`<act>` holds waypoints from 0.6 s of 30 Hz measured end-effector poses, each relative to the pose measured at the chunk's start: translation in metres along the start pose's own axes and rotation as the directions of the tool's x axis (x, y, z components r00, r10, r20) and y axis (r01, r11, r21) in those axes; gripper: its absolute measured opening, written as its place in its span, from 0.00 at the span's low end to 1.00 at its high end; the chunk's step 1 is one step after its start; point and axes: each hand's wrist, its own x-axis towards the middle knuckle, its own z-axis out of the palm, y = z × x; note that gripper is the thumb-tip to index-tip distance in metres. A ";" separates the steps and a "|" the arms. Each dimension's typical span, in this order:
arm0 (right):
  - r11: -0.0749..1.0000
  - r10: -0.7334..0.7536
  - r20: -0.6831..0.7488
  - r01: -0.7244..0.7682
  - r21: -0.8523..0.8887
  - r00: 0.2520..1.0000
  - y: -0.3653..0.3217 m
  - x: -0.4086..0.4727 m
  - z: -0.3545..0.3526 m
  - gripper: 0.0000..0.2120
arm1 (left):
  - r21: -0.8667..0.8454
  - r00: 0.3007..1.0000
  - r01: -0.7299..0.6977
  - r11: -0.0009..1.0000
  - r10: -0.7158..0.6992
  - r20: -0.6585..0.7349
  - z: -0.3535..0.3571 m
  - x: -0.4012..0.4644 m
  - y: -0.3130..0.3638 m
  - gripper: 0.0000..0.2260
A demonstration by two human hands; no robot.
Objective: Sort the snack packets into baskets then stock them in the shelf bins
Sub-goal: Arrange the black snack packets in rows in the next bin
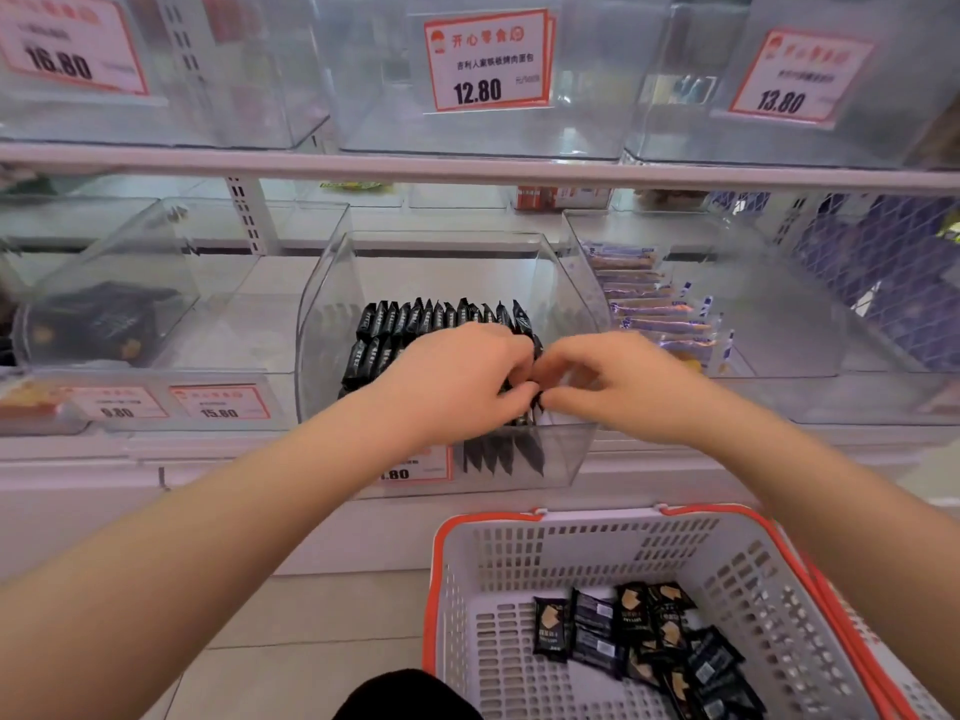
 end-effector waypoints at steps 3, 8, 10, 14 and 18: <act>0.985 0.033 -0.133 -0.010 0.173 0.991 0.024 -0.048 -0.002 0.07 | 0.018 0.995 -0.096 0.995 0.096 -0.006 0.005 -0.010 0.028 0.07; 0.930 0.278 0.059 -0.284 0.235 0.959 0.100 -0.106 0.033 0.05 | -0.011 0.957 -0.173 0.985 0.171 0.234 0.057 -0.009 0.063 0.08; 0.888 0.381 0.124 -0.400 0.228 0.916 0.134 -0.125 0.053 0.03 | 0.005 0.918 -0.188 0.982 0.174 0.356 0.091 -0.006 0.075 0.09; 0.841 0.487 0.241 -0.525 0.130 0.840 0.190 -0.160 0.094 0.03 | 0.022 0.808 -0.114 0.993 0.079 0.584 0.167 -0.003 0.088 0.10; 0.798 0.565 0.331 -0.602 0.012 0.756 0.243 -0.192 0.137 0.03 | 0.042 0.683 -0.044 0.998 -0.001 0.731 0.246 -0.004 0.102 0.12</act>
